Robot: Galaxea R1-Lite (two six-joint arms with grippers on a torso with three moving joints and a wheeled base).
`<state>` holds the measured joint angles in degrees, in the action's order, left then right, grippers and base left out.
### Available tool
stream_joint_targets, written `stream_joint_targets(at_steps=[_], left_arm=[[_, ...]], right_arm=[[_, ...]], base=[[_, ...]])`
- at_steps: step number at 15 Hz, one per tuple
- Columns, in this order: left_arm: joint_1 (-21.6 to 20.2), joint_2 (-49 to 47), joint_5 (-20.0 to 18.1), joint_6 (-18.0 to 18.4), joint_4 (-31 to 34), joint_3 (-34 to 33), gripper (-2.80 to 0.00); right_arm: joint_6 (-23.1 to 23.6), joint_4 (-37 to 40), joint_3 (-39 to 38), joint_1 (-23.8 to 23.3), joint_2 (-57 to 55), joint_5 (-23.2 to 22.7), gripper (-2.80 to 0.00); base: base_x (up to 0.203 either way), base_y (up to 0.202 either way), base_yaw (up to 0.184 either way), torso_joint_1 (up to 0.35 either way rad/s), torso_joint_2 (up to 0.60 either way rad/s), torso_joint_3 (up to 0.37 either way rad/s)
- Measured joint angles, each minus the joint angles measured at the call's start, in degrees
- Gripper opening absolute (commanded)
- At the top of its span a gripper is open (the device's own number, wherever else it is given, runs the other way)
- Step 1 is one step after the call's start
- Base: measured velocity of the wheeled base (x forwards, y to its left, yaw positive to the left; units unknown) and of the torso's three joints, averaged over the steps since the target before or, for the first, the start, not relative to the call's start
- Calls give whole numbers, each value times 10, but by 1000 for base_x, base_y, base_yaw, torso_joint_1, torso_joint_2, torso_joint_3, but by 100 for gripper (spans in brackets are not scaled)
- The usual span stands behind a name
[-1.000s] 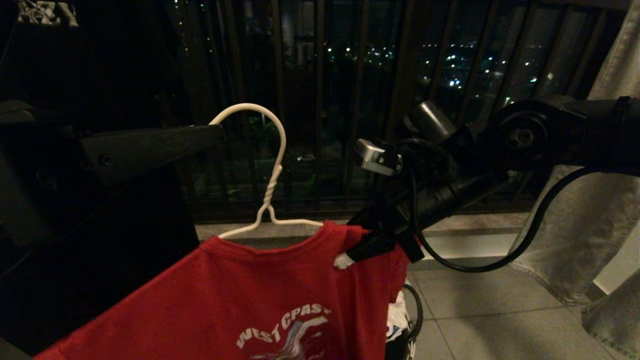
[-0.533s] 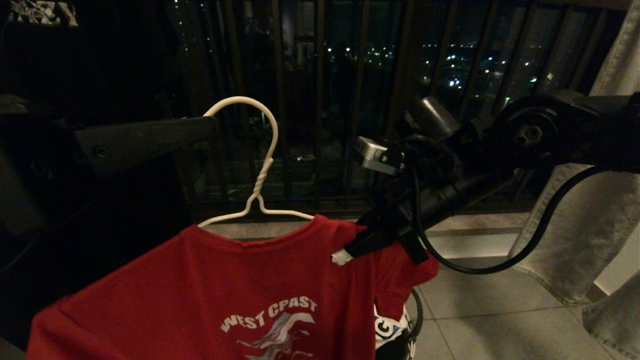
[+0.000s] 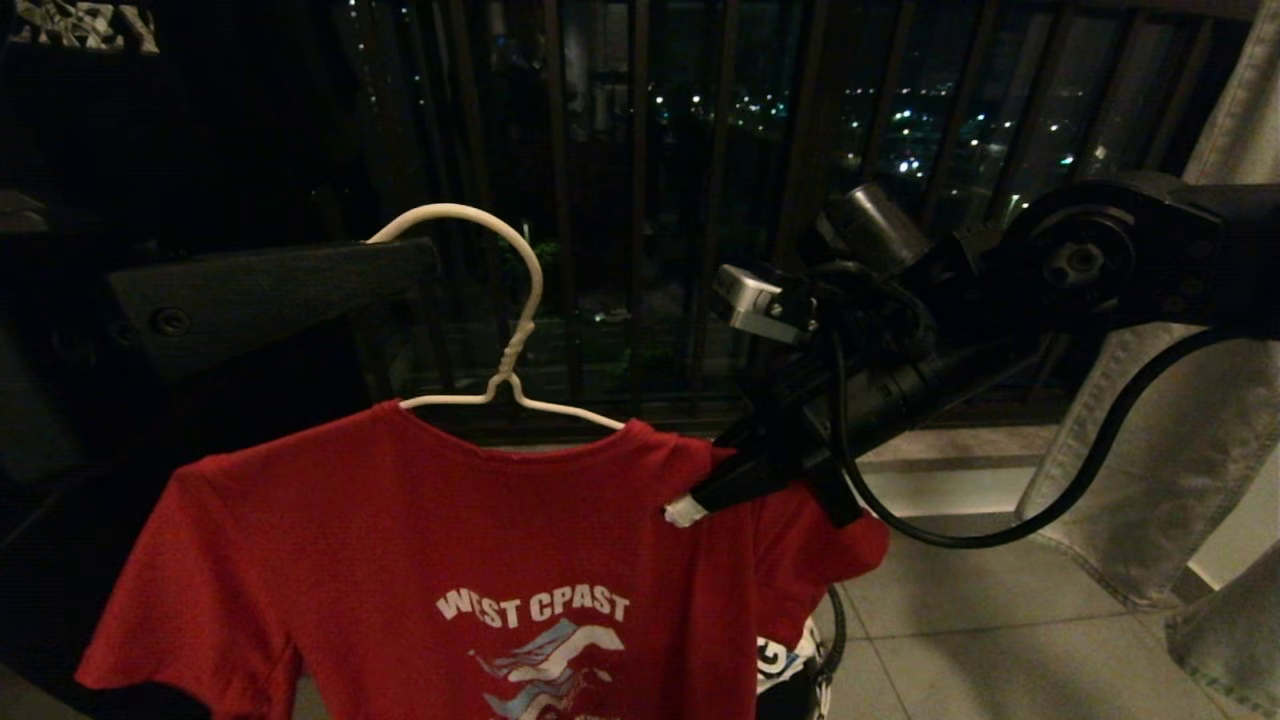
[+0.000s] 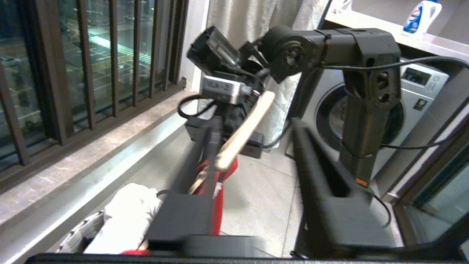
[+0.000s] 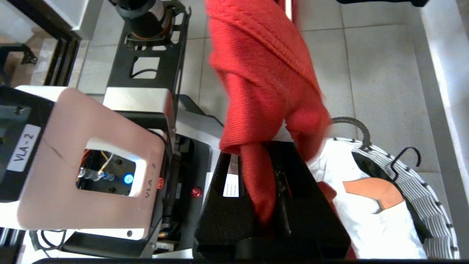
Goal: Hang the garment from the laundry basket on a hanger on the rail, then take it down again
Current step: Hang the clothes rack on the clothesline
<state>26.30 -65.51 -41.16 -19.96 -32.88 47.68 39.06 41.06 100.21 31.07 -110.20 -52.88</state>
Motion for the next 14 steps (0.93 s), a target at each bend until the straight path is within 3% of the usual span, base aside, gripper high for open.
stream_joint_targets(at_steps=[14], left_arm=[[-43,2,1,1,-20,16,0]], right_arm=[[-32,27,-15,-31,61,2,-280]], base=[[0,0,0,0,0,0]])
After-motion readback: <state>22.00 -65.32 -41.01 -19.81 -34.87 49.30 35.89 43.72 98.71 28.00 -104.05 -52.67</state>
